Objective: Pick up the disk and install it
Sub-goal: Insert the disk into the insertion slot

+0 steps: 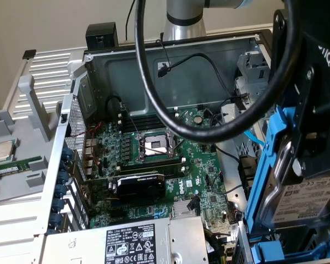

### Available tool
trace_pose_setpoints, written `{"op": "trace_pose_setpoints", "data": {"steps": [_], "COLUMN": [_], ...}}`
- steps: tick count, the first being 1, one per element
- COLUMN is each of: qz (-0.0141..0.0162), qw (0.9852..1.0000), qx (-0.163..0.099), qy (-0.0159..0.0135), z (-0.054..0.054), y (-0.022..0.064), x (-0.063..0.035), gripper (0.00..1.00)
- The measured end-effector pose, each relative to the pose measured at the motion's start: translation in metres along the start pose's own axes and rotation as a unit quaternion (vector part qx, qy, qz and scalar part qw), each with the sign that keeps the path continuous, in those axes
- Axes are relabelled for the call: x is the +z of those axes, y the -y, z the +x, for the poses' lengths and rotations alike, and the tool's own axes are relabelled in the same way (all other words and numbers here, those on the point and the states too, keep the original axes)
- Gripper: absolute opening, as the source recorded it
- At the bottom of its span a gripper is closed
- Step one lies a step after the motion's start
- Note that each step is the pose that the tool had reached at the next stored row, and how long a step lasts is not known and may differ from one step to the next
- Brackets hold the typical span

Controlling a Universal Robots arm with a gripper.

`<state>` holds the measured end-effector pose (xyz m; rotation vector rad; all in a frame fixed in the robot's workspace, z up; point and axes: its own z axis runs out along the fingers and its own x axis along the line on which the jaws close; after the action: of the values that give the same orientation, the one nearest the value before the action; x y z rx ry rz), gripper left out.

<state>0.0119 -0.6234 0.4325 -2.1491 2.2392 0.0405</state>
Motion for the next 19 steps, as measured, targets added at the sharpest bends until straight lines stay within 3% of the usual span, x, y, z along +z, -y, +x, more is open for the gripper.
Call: {"op": "trace_pose_setpoints", "data": {"steps": [19], "qz": [-0.0005], "qw": [1.0000], "qx": [0.000], "qy": [-0.0001], "z": [-0.0028], "y": [-0.0003], "x": [0.0069], "gripper": [0.37]}}
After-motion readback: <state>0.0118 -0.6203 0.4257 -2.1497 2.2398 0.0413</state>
